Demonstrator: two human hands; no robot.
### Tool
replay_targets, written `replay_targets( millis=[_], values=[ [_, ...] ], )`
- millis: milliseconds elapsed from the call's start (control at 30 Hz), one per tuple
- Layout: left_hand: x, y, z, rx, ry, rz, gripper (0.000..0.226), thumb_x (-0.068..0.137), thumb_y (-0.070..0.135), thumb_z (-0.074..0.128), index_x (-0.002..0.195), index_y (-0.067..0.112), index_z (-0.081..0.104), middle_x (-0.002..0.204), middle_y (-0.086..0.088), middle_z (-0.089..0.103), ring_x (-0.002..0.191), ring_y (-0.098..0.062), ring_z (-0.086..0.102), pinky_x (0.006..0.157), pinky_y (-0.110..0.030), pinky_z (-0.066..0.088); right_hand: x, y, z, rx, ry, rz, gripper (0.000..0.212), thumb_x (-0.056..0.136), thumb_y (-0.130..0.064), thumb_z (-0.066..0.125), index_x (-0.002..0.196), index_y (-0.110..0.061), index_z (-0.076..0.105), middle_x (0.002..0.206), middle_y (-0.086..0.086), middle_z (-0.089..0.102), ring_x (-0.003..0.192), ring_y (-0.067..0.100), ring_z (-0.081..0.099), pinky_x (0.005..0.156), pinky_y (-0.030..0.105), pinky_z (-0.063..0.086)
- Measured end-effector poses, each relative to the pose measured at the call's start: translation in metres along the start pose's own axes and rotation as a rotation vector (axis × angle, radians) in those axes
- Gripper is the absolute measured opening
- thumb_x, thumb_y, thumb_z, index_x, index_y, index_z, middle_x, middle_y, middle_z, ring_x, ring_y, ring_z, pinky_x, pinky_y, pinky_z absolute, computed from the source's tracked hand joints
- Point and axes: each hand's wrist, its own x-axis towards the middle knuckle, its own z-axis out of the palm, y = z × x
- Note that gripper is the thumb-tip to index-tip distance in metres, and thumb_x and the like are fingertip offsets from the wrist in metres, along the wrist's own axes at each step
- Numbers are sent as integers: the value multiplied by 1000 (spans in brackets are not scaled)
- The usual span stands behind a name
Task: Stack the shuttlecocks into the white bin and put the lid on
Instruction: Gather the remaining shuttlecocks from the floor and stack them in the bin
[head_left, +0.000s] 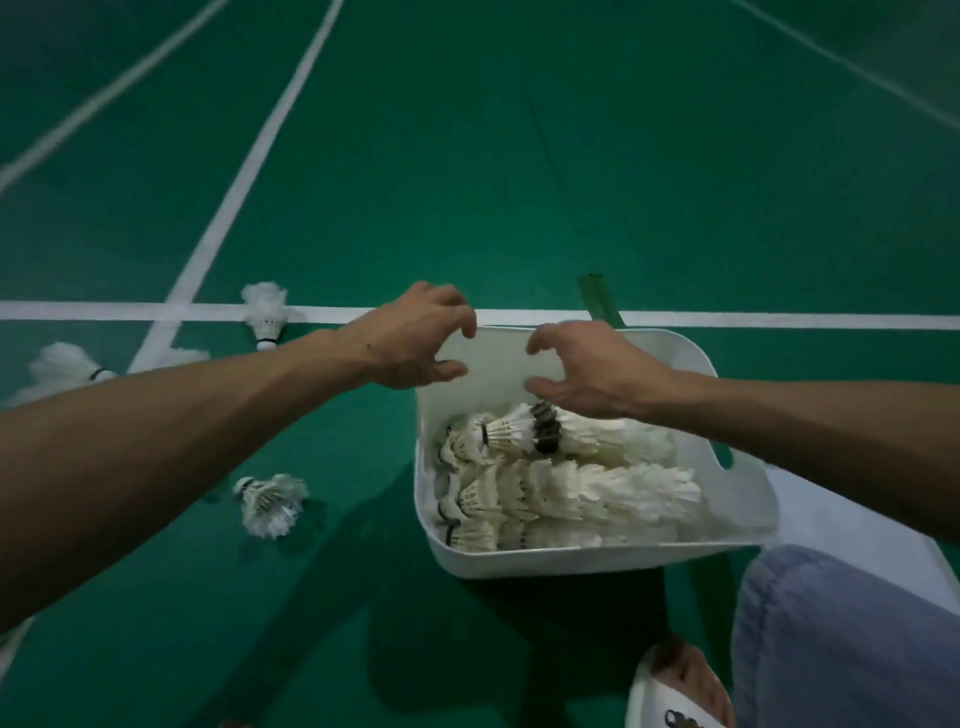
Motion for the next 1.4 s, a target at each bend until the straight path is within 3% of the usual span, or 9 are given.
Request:
replay_targets(
  millis=[333, 533, 667, 833, 933, 1033, 1133, 1267, 1400],
  values=[
    [-111, -117, 35, -138, -310, -390, 61, 84, 47, 65, 135, 22, 43, 139, -11, 40, 123, -27, 44, 106, -33, 35, 120, -110, 23, 32, -50, -218, 45, 90, -36, 62, 129, -16, 52, 128, 8, 58, 114, 24, 54, 98, 35, 44],
    [-152, -154, 89, -394, -504, -283, 103, 52, 73, 73, 140, 50, 25, 151, 3, 32, 136, -20, 32, 114, -41, 26, 190, -122, 66, -78, -305, -84, 65, 84, -40, 70, 139, -17, 42, 132, 12, 54, 100, 28, 58, 80, 28, 46],
    [-155, -152, 120, -265, -687, -161, 102, 64, 34, 86, 144, 45, 24, 146, -1, 33, 131, -24, 33, 109, -35, 26, 220, -118, 85, -92, -382, 4, 71, 83, -41, 71, 141, -18, 37, 125, 12, 51, 71, 18, 53, 57, 29, 50],
    [-159, -161, 131, -421, -419, -305, 71, 80, 20, 75, 139, 32, 37, 121, -1, 59, 94, -15, 58, 83, -22, 41, 240, -111, 100, -121, -479, 103, 75, 83, -31, 72, 145, -21, 32, 143, 12, 38, 103, 28, 49, 75, 41, 58],
    [-168, -162, 128, -497, -344, -328, 86, 83, 17, 71, 144, 45, 18, 133, -2, 49, 98, -20, 58, 91, -31, 45, 248, -113, 101, -261, -455, 97, 70, 85, -28, 70, 145, -20, 34, 139, 15, 43, 111, 30, 49, 77, 33, 51],
    [-175, -167, 121, -465, -246, -380, 61, 84, 20, 69, 135, 37, 39, 131, 1, 46, 101, -16, 55, 96, -34, 44, 249, -114, 103, -360, -497, 93, 62, 88, -26, 67, 142, -10, 39, 141, 14, 45, 123, 30, 48, 81, 33, 47],
    [-182, -175, 108, -311, -114, -433, 36, 81, 32, 72, 114, 27, 58, 118, 6, 56, 105, -13, 52, 94, -30, 40, 251, -114, 108, -381, -567, 97, 52, 87, -24, 69, 132, -3, 52, 133, 16, 53, 116, 31, 56, 73, 34, 55],
    [-195, -180, 94, -68, -154, -436, 39, 77, 54, 68, 111, 36, 61, 122, 16, 59, 120, -9, 43, 104, -34, 22, 249, -115, 109, -333, -540, 67, 46, 83, -27, 72, 122, -5, 63, 118, 14, 62, 95, 28, 66, 54, 28, 56],
    [-204, -181, 88, -11, -303, -444, 38, 81, 56, 63, 115, 40, 60, 125, 19, 58, 123, -6, 44, 104, -38, 22, 248, -122, 108, -309, -434, -4, 43, 81, -34, 73, 114, -5, 68, 111, 11, 69, 85, 26, 68, 68, 31, 58]
  ],
)
